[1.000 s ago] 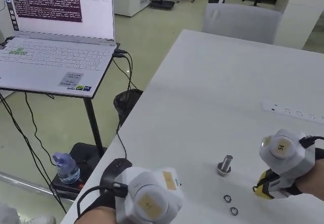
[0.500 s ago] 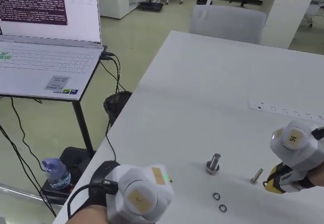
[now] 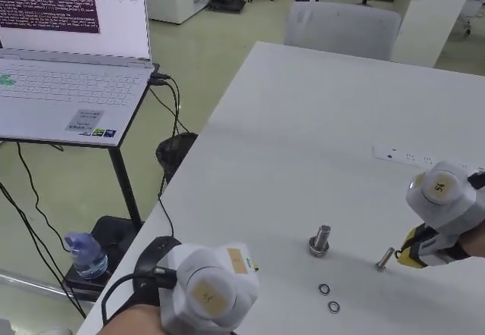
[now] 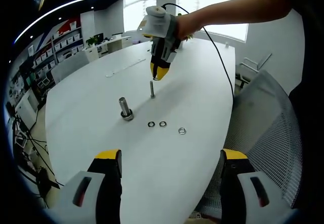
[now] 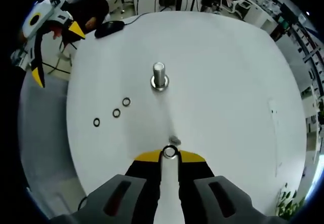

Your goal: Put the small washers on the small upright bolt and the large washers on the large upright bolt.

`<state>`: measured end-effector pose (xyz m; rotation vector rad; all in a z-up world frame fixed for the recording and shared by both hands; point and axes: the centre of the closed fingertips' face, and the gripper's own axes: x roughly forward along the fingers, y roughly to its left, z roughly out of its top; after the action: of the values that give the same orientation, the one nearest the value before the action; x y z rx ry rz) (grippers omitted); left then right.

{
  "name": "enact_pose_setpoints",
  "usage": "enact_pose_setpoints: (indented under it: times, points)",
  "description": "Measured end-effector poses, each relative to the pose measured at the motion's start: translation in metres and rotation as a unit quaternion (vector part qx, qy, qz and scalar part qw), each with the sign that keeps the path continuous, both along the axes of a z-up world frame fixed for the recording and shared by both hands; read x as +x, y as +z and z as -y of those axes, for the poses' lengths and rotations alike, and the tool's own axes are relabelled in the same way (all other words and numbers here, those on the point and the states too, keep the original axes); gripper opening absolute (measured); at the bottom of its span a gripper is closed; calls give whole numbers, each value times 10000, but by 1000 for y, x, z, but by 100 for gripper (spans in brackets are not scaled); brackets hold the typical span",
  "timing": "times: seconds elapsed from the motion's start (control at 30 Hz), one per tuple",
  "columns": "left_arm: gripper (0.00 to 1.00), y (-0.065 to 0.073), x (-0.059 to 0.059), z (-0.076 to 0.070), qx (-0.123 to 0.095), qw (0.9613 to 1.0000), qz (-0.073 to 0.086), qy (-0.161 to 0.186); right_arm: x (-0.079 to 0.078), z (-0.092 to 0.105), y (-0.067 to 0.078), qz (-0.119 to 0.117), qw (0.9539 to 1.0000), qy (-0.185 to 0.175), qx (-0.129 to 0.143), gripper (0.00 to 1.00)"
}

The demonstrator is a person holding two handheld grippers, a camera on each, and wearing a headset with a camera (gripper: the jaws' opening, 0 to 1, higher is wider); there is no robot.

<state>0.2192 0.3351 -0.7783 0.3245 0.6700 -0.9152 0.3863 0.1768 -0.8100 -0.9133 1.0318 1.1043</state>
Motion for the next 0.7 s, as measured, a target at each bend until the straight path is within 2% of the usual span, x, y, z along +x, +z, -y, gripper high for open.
enact_pose_setpoints:
  times: [0.23,0.7]
  points:
    - [79,-1,1,-1,1,10000,-14,9,0,-7,2,66,10000,60,-40,12]
    - [78,-3,0,1,-2,10000,-66,-11,1,-8,-4,14,9999,100,-106,12]
